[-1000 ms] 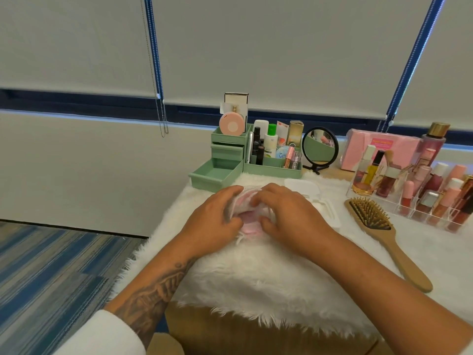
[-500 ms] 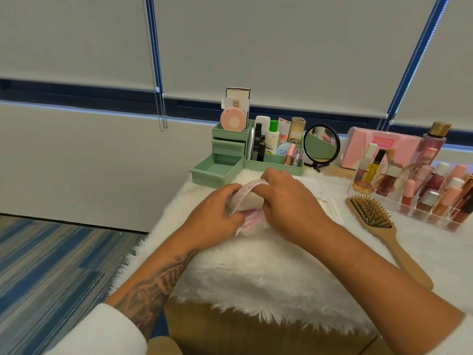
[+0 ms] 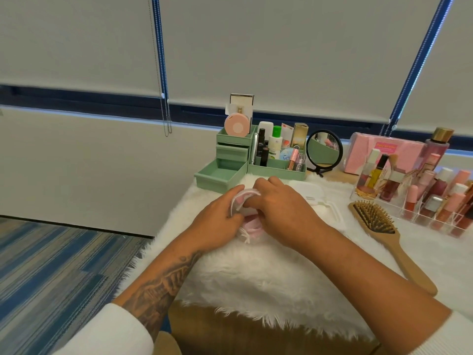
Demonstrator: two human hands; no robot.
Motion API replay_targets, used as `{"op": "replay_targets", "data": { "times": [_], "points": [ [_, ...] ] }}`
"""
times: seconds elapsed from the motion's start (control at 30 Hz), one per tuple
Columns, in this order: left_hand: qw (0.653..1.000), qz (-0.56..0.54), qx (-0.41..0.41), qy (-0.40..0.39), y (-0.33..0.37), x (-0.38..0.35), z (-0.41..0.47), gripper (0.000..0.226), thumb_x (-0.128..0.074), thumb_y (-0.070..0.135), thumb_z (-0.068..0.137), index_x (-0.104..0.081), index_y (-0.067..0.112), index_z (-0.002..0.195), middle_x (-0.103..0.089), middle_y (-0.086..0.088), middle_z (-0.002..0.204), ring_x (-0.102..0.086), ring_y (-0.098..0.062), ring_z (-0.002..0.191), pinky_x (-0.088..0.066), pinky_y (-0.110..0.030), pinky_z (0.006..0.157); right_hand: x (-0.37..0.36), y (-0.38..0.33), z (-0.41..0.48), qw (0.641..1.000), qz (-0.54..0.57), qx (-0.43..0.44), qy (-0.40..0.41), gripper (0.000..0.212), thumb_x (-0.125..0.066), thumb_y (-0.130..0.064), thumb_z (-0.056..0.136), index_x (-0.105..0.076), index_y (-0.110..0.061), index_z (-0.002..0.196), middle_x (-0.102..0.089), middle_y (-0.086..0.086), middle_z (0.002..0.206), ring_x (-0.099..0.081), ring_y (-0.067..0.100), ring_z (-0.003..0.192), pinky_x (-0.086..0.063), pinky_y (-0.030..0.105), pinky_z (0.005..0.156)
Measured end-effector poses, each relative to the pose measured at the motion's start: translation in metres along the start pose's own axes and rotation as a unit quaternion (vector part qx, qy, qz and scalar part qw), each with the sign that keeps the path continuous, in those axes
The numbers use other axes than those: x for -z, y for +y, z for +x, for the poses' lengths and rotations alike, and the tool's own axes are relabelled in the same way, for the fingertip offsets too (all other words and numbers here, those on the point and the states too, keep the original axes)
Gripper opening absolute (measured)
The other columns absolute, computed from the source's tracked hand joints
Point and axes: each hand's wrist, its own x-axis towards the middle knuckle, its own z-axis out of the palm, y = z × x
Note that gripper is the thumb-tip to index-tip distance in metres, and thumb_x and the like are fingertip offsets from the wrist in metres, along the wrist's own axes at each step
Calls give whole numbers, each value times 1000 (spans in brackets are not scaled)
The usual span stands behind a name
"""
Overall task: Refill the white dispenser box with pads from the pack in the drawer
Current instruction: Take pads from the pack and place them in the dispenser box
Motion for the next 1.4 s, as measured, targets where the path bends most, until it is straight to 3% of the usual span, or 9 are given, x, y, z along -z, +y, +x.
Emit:
{"op": "replay_targets", "data": {
  "times": [0.13,0.37,0.57,0.8,0.93,1.13,1.2,1.27,1.4],
  "points": [
    [1000,0,-9,-4,0,-1,-2,61,-51,17,83,-49,50,133,-67,13,119,-67,-13,106,-58,-46,88,-5,2,-1,1000,-8,-4,3,29,-51,-22,97,-71,-33,115,-52,1,104,-30,14,86,-35,30,66],
    [1000,-18,9,-1,-5,2,2,70,-47,30,78,-41,44,146,-61,7,134,-63,-14,115,-56,-44,96,-10,3,5,999,-39,6,-3,31,-64,-39,87,-71,-25,113,-59,1,110,-47,20,95,-45,35,73],
    [1000,-25,10,2,-5,1,4,73,-47,35,75,-39,43,148,-61,7,137,-62,-14,118,-54,-43,98,-15,4,4,999,-28,18,39,14,-63,-31,89,-76,-26,94,-65,3,105,-52,23,92,-46,38,72],
    [999,-10,-28,14,-8,0,6,48,-51,16,89,-59,45,127,-70,10,114,-68,-14,102,-57,-47,89,-8,10,-16,992,60,-27,109,10,-68,-27,87,-76,-26,93,-62,-3,119,-50,18,108,-43,33,83],
    [999,15,-46,10,-8,-1,8,43,-51,14,91,-64,40,123,-70,13,112,-66,-10,102,-57,-42,89,0,6,-32,928,295,-122,191,5,-68,-21,91,-70,-23,95,-61,-11,113,-53,7,111,-42,22,91],
    [992,84,-90,-12,-10,-2,9,23,-54,37,95,-67,38,113,-66,19,115,-57,-9,114,-50,-38,97,32,9,-35,732,567,-242,291,9,-62,-10,95,-63,-18,98,-69,-10,82,-64,3,78,-54,22,73],
    [989,119,-80,-40,-7,2,9,29,-60,39,96,-62,38,125,-60,16,130,-52,-10,124,-45,-39,106,39,23,-39,724,553,-271,311,11,-61,-11,95,-57,-21,98,-66,-3,84,-62,7,76,-57,32,75],
    [980,165,-61,-90,-1,13,5,62,-67,42,92,-43,34,148,-37,14,156,-35,-8,142,-30,-32,119,40,39,-47,741,516,-306,303,13,-60,-13,96,-54,-23,93,-63,3,87,-60,12,78,-55,46,82],
    [971,164,-39,-167,22,39,-4,102,-80,54,76,-18,44,157,-19,19,164,-25,-2,141,-22,-26,116,35,60,-60,757,476,-367,256,19,-57,-11,97,-60,-28,89,-67,0,94,-63,21,89,-55,49,86]
  ]
}}
